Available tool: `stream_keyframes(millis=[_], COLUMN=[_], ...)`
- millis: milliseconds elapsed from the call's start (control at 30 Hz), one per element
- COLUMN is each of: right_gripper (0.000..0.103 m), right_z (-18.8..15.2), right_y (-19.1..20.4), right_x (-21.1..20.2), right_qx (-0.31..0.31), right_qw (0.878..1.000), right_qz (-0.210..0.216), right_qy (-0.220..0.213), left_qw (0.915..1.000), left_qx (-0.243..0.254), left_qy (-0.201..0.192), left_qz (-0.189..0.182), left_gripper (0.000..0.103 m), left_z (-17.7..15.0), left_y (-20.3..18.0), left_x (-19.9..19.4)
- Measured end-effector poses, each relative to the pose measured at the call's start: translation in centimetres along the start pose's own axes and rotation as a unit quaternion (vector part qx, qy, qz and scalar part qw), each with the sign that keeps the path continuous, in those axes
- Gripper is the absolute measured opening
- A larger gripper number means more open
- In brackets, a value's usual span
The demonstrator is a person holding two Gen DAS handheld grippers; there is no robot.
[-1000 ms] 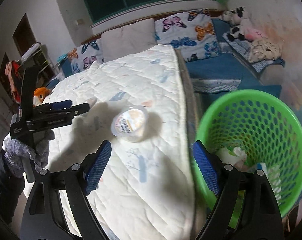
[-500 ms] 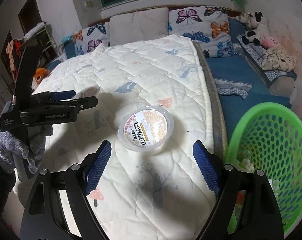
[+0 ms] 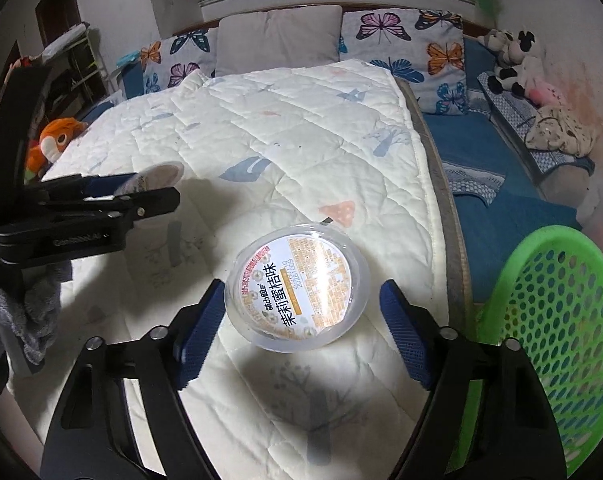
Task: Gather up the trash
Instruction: 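Grasp the large yogurt cup with the left tool while the right tool grasps the small yogurt cup, then carry both yogurt cups to the green basket and release them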
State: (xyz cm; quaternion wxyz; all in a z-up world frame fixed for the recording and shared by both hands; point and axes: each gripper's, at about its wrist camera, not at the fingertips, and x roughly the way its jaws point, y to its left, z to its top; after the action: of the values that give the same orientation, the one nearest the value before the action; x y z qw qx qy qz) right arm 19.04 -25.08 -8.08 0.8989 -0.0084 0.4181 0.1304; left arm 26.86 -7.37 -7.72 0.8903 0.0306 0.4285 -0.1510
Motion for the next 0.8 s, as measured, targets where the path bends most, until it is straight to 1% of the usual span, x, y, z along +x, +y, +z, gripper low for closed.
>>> stream_keyframes(millis=[33, 100, 300, 467, 633, 800], right_gripper=[0.071, 0.065, 0.064, 0.064, 0.064, 0.064], right_z=[-0.1, -0.2, -0.7, -1.5, -2.6, -4.0], right_y=[0.1, 0.2, 0.0, -0.9, -2.6, -5.2], right_x=[0.0, -0.2, -1.5, -3.7, -6.1, -8.1], right_qx=[-0.002, -0.003, 0.007, 0.024, 0.040, 0.067], right_qw=[1.000, 1.000, 1.000, 0.999, 0.998, 0.996], right_qz=[0.002, 0.003, 0.004, 0.008, -0.006, -0.028], right_qy=[0.000, -0.003, -0.014, -0.028, -0.040, -0.049], left_qw=[1.0000, 1.0000, 0.9997, 0.9991, 0.9980, 0.9957], left_qx=[-0.001, 0.001, 0.010, 0.021, 0.037, 0.059], left_qy=[-0.001, -0.005, -0.022, -0.034, -0.042, -0.047], left_qz=[-0.001, -0.001, -0.007, -0.014, -0.029, -0.054], left_gripper=[0.067, 0.067, 0.067, 0.067, 0.067, 0.067], left_z=[0.0, 0.1, 0.4, 0.5, 0.7, 1.0], left_y=[0.0, 0.0, -0.9, -2.4, -4.7, -8.2], left_x=[-0.1, -0.5, -2.2, -3.7, -4.8, -5.4])
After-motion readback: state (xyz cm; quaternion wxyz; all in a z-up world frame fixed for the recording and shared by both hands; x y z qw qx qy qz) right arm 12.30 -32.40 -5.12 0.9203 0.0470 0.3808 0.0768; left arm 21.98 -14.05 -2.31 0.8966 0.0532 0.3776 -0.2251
